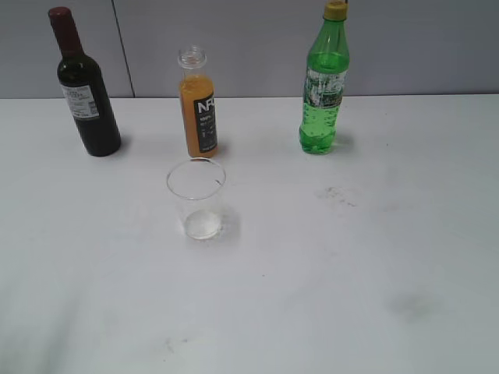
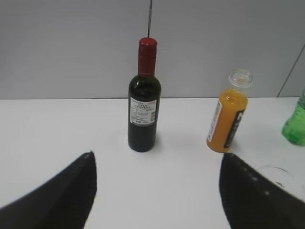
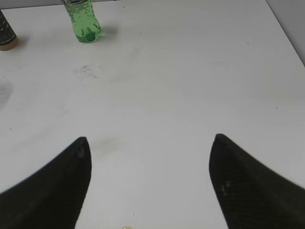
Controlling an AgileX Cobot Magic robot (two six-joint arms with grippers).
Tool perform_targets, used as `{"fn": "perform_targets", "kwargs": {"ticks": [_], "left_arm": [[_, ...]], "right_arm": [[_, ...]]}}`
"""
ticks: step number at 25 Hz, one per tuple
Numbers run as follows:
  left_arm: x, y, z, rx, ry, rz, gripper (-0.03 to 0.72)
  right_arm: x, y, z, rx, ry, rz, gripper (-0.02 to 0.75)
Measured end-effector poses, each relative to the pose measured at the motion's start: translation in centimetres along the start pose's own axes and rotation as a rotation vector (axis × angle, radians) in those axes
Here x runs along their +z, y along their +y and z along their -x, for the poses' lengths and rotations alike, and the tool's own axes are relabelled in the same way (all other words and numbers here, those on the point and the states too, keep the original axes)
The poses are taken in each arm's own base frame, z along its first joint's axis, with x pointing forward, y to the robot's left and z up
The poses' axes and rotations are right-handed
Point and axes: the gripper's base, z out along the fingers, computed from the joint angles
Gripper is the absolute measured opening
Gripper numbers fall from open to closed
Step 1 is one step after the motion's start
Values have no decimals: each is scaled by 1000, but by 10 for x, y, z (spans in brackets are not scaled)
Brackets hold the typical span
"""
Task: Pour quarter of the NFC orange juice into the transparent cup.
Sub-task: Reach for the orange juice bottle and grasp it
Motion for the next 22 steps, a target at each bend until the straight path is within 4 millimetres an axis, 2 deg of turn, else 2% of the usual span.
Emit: {"fn": "perform_targets", "kwargs": {"ticks": [15, 22], "left_arm": [[56, 24, 7, 6, -90, 174, 602], [78, 9, 8, 81, -156, 135, 595]], "right_arm": [[0, 0, 0, 0, 0, 0, 591], [0, 0, 0, 0, 0, 0, 591]]}}
